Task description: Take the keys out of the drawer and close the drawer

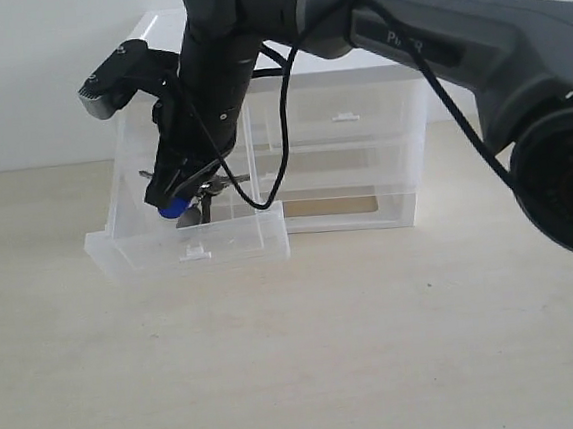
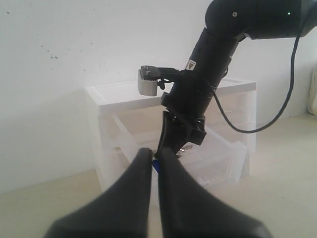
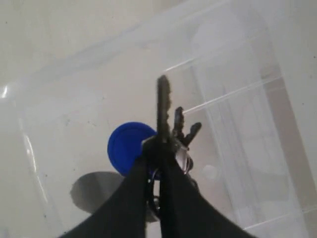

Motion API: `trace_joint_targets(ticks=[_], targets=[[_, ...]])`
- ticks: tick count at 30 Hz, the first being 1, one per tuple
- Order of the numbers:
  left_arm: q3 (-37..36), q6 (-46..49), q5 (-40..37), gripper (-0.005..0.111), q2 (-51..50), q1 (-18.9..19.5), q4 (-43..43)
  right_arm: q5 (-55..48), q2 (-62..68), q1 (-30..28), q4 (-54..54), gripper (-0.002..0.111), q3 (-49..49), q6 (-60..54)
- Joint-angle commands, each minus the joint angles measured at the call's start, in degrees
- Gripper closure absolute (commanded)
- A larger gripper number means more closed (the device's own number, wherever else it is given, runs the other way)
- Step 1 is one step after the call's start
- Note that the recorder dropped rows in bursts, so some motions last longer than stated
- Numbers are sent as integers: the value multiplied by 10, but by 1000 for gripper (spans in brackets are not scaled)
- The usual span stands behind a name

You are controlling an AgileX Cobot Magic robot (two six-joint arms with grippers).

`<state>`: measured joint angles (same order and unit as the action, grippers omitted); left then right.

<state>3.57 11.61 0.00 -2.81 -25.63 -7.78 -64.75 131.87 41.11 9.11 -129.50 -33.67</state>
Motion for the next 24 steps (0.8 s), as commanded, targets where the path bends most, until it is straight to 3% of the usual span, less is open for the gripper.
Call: trace_joint_targets(ticks=[1,13,20,22,24], targets=[[-3,-5,0,102,-3,-2,-6,41,2,-6,-23,108,0,-7],[-3,-5,0,102,-3,-2,-6,67,-44,5,-68,109,-9,16],[-3,-5,0,102,-3,-2,-6,31,-54,30,-80,109,-9,19],[-3,-5,0,102,-3,-2,-6,12,-53,31,-66,105,-9,28],[-3,-5,0,102,-3,-2,-6,-19,-51,30,-51,88,-9,28]])
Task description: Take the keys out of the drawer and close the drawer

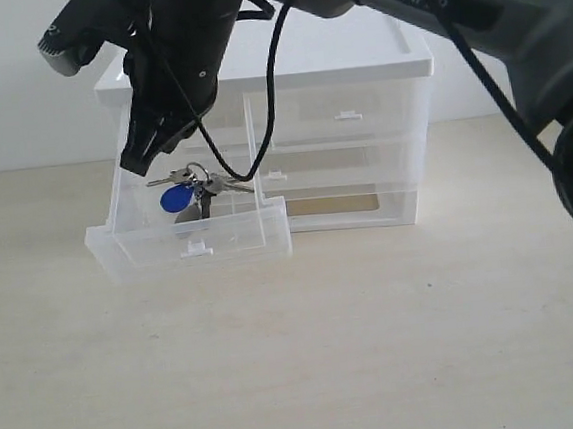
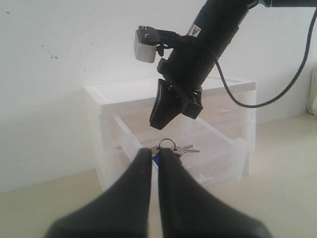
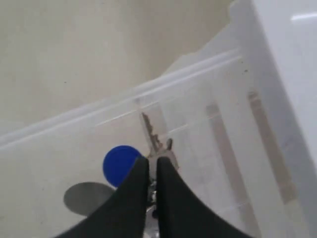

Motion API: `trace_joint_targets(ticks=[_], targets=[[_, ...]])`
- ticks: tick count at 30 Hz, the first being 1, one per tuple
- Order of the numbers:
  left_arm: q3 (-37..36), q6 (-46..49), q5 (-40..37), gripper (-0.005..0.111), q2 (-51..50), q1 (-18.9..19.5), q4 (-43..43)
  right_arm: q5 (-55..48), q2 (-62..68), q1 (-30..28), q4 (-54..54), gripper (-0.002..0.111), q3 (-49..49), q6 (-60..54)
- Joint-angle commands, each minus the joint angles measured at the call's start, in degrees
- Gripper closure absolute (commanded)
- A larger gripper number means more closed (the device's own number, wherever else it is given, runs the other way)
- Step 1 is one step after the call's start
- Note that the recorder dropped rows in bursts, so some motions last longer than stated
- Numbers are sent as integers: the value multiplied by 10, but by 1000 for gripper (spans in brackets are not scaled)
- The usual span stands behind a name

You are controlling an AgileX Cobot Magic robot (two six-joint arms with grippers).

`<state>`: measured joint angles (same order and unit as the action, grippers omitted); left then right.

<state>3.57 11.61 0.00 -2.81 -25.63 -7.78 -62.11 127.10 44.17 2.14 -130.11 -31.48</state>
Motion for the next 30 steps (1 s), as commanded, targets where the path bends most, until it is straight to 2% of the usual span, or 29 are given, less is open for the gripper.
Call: trace_joint_targets(ticks=[1,3,4,5,10,13,16,19,21,25,30], targets=[[-3,-5,0,102,-3,-2,-6,-52,0,-2,23,74,-3,6],[-3,-5,0,102,-3,-2,-6,-58,5,-2,15,41,-3,18],[-3,-5,0,102,-3,-2,-6,-59,10,-2,12,33,-3,24],[-3,-5,0,102,-3,-2,-6,-61,16,-2,9,31,-3,23],[-3,-5,0,102,-3,-2,-6,-49,47,-2,-35,48,-3,-9],[-3,-5,0,102,-3,-2,-6,-41,51,-2,-50,47,-3,-38],[-3,-5,0,102,-3,-2,-6,-54,54,-2,-4,47,-3,-84],[-3,-5,0,102,-3,-2,-6,-33,61,-2,-21,50,-3,-72],[-3,-5,0,102,-3,-2,-6,-27,62,-2,-53,63,-3,-64],[-3,-5,0,102,-3,-2,-6,-13,62,-2,-83,108,-3,-71],[-3,-5,0,102,-3,-2,-6,63,62,-2,-169,108,-3,-14]])
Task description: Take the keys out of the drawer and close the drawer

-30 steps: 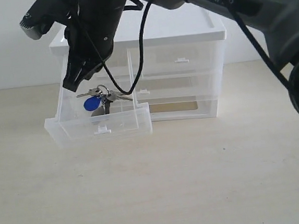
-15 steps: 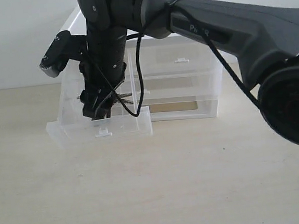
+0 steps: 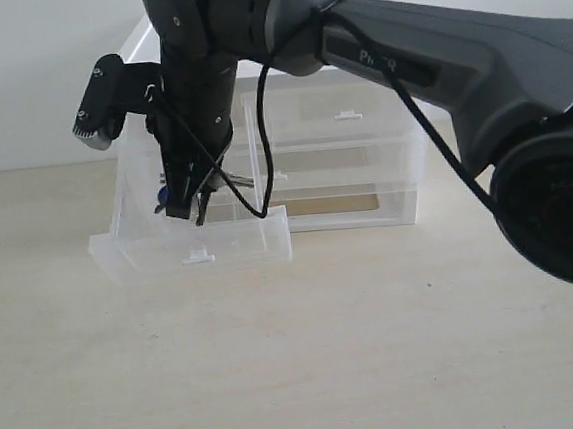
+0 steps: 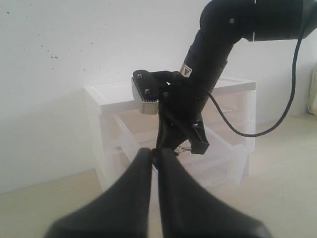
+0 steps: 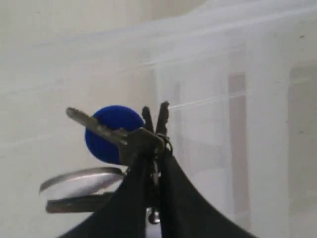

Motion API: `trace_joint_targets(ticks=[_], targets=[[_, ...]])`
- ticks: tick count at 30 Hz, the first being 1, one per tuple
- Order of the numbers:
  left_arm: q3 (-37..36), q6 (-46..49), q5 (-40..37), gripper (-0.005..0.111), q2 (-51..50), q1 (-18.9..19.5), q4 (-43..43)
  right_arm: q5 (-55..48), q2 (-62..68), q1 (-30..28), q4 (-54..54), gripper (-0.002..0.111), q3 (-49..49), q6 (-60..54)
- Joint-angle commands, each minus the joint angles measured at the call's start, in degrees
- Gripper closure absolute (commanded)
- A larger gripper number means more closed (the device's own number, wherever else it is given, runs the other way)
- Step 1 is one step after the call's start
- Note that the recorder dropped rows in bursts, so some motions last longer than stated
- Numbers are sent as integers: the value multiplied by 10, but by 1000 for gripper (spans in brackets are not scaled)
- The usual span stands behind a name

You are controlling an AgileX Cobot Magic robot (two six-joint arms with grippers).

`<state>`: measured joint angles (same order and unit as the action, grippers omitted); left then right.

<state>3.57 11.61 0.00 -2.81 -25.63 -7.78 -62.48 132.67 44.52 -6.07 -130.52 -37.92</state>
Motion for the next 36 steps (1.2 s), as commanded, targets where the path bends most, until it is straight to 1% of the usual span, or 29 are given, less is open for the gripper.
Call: trace_joint_targets(ticks=[1,3,9,14,19,25,27,29,30,31,32,33,36], targets=[[-3,-5,0,102,-3,-2,-6,79,5,-5,-104,108,1,70],[-3,-5,0,102,-3,-2,-6,94,5,-5,-127,108,1,97],[-3,-5,0,102,-3,-2,-6,73,4,0,-123,108,-30,87],[-3,-5,0,102,-3,-2,-6,39,4,25,-123,108,-61,79],[-3,-5,0,102,-3,-2,-6,29,-11,53,-124,108,-62,72],[-3,-5,0,102,-3,-2,-6,-9,-22,42,-115,108,-62,116],[-3,-5,0,102,-3,-2,-6,-26,-19,32,-92,108,-61,136],[-3,-5,0,102,-3,-2,-6,-38,-17,19,-44,100,-61,129],[-3,-5,0,102,-3,-2,-6,-40,-17,11,-11,88,-61,128],[-3,-5,0,102,-3,-2,-6,-40,-19,11,-9,77,-61,129],[-3,-5,0,102,-3,-2,-6,-43,-28,13,-15,72,-61,126],[-3,-7,0,102,-3,-2,-7,-43,-36,15,-15,72,-61,125],[-17,-14,9,102,-3,-2,-9,-69,-74,36,13,99,-61,98]])
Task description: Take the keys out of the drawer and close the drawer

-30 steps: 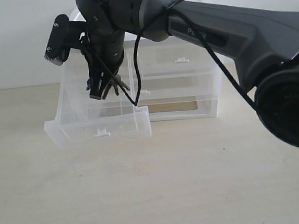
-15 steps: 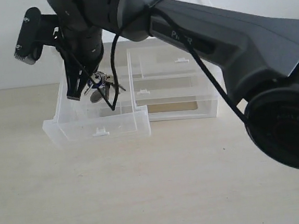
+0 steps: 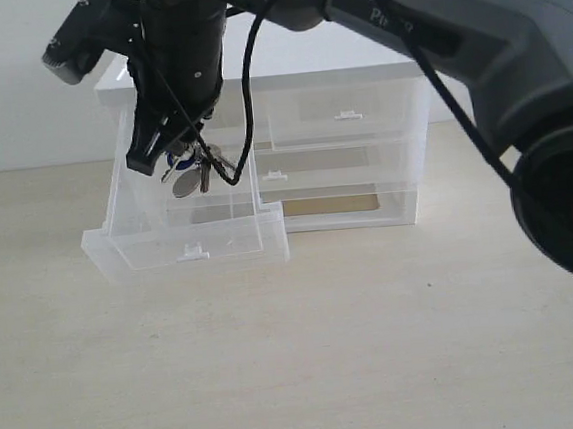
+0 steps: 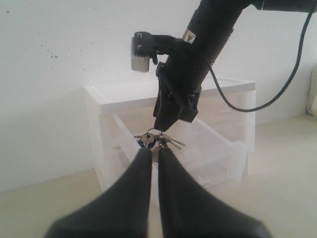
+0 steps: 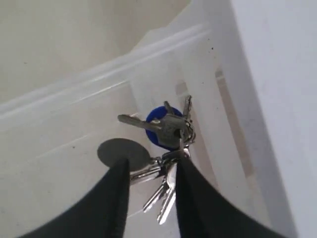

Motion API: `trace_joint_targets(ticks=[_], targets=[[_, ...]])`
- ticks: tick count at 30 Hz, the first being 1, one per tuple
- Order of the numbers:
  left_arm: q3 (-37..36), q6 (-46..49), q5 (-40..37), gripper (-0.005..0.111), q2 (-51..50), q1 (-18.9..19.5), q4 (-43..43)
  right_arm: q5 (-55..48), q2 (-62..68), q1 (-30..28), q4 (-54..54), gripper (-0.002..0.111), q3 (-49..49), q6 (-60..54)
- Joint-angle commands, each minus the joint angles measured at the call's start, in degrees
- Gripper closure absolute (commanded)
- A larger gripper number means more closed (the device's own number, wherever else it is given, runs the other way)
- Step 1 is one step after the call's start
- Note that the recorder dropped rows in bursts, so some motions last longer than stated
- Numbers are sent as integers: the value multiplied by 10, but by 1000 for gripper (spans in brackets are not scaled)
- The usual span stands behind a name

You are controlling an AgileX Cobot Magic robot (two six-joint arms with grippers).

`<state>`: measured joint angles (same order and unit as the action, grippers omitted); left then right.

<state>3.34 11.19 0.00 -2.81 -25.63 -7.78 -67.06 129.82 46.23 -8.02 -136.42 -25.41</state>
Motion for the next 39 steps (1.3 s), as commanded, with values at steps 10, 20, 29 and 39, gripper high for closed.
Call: trace_joint_targets(ticks=[10,20,29,39], targets=[[-33,39,32,102,-3,-2,-6,-20,-82,102,32,109,28,27],[-33,36,34,102,-3,-2,-8,351,-294,161,-140,109,446,269],[-33,31,46,102,-3,-2,-8,519,-363,168,-327,109,741,567],[-33,30,47,102,-3,-2,-8,630,-261,39,-377,109,698,615]])
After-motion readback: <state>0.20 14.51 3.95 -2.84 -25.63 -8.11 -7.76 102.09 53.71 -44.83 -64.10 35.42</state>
